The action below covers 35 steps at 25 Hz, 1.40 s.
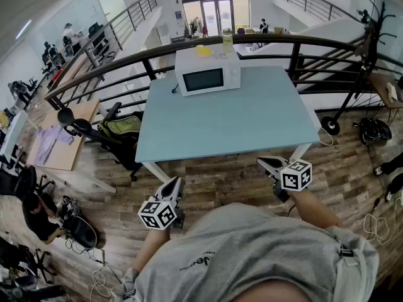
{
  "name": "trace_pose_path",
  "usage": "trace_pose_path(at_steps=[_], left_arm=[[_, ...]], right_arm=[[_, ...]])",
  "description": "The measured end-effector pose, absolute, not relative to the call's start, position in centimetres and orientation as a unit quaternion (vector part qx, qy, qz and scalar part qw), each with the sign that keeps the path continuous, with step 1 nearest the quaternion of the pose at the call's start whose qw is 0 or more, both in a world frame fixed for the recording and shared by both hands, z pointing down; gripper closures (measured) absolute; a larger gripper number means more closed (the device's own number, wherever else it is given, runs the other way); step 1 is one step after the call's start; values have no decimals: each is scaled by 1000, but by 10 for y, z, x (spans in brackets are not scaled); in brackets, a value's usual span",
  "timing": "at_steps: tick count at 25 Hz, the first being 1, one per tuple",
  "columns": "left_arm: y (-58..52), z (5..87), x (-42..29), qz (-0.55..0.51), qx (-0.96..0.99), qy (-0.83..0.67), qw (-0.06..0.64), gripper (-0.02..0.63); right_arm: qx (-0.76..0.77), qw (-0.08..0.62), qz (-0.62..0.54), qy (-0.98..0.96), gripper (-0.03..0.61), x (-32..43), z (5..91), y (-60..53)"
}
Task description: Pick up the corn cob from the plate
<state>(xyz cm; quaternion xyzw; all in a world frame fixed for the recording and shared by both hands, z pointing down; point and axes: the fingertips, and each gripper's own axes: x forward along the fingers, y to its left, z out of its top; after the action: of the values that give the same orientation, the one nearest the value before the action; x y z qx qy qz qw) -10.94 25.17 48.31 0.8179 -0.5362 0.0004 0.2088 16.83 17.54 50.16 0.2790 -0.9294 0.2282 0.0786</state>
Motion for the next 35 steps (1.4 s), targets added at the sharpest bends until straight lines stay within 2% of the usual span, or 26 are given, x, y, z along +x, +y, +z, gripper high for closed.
trace_pose_path(at_steps=[9, 14, 35], left_arm=[[243, 483, -102, 3, 821, -531, 209, 595], [238, 483, -90, 7, 823, -529, 206, 595], [249, 492, -2, 20, 812, -544, 212, 595]], right_arm=[[279, 78, 225, -930, 565, 171, 501, 171], [298, 54, 248, -920, 565, 190, 501, 160], [269, 46, 245, -930, 565, 264, 507, 156]])
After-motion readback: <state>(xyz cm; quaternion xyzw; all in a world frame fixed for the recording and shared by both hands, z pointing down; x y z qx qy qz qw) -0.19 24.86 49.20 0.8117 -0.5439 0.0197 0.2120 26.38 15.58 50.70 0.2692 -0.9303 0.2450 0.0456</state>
